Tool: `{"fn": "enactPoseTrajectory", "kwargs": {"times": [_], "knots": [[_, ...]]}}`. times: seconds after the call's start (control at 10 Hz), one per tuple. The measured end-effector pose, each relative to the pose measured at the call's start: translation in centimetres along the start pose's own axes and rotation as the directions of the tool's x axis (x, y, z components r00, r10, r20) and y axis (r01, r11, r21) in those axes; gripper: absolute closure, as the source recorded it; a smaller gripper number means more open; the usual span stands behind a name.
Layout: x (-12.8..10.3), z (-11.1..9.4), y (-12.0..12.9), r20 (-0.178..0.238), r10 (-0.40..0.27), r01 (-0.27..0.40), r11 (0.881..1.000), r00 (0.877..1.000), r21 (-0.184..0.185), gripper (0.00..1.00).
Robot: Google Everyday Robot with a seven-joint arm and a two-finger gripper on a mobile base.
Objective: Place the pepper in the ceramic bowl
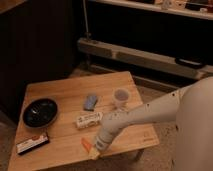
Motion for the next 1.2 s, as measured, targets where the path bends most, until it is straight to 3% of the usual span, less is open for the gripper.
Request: {"fn": "enactPoseTrajectory", "kwargs": {"times": [0.8, 1.0, 1.2], "knots": [[-0.11, 0.71, 0.29, -0.040, -0.012, 0.012, 1.000, 0.999, -0.008, 0.51], [-0.17, 0.82, 0.35, -0.050, -0.015, 0.014, 1.000, 0.999, -0.010, 0.61], [-0.23, 0.99, 0.46, -0.064, -0.018, 0.018, 1.000, 0.998, -0.011, 0.83]]}}
